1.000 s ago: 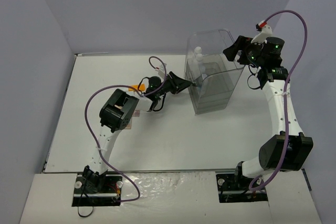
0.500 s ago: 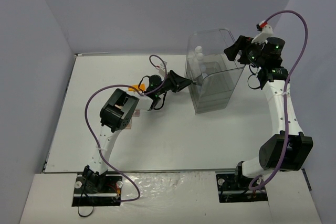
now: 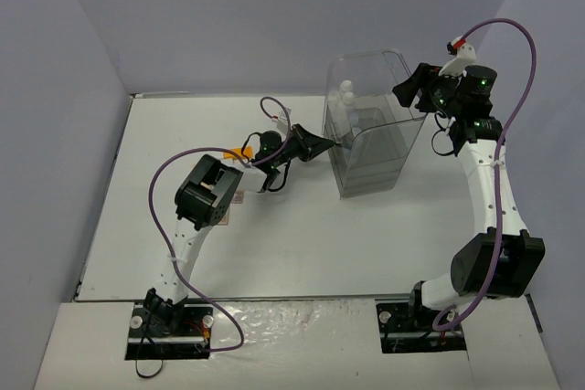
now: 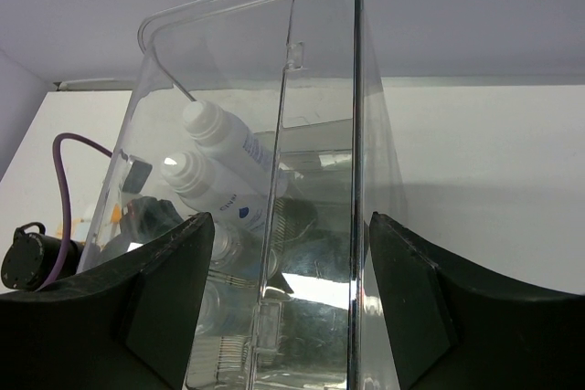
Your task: Organize the makeup
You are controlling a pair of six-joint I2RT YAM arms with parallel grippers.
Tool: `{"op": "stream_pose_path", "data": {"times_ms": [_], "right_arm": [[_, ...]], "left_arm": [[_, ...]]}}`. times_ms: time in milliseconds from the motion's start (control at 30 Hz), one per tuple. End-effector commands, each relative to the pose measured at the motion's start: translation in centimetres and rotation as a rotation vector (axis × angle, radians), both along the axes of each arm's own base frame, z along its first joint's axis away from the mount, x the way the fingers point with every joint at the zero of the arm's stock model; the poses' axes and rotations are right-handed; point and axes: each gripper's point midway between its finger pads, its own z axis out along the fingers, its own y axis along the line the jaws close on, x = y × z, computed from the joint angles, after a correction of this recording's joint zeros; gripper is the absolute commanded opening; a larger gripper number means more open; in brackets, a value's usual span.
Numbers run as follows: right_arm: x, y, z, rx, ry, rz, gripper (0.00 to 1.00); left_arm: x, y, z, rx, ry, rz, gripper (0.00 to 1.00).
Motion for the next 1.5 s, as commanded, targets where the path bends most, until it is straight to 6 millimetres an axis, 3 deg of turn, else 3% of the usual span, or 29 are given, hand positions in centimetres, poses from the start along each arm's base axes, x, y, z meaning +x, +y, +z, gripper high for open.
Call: {"op": "stream_pose_path", "data": {"times_ms": [0,167,633,933,1267,1467], "right_arm": [[-0.3,2.3,0.3,0.035,-0.018,0.106,0.65],[-0.3,2.2,0.4,0.026,-0.025,0.100,0.64],[-0.3,1.8,0.2,0.016,-0.024,0.080,0.63],[-0.3,1.7,0.0,0.010,-0.021,0.068,0.63],[-0.2,1.4,0.2,0.007,-0.026,0.054,0.63],[-0.2,1.3,0.0,0.006,-0.024,0.049,0.63]], "left_arm": [[-0.9,-1.1,6.9,-0.108,-0.177,-0.022,0.00],[-1.3,-0.5,6.8,-0.086,-0.168,-0.019,0.00],[-3.2,4.8,4.3,-0.001,-0.090,0.008,0.00],[-5.4,6.1,4.7,0.073,-0.097,-0.003,0.00],[-5.3,8.3,3.7,0.119,-0.055,0.019,0.00],[-5.9,8.6,3.6,0.166,-0.039,-0.003,0.00]]}}
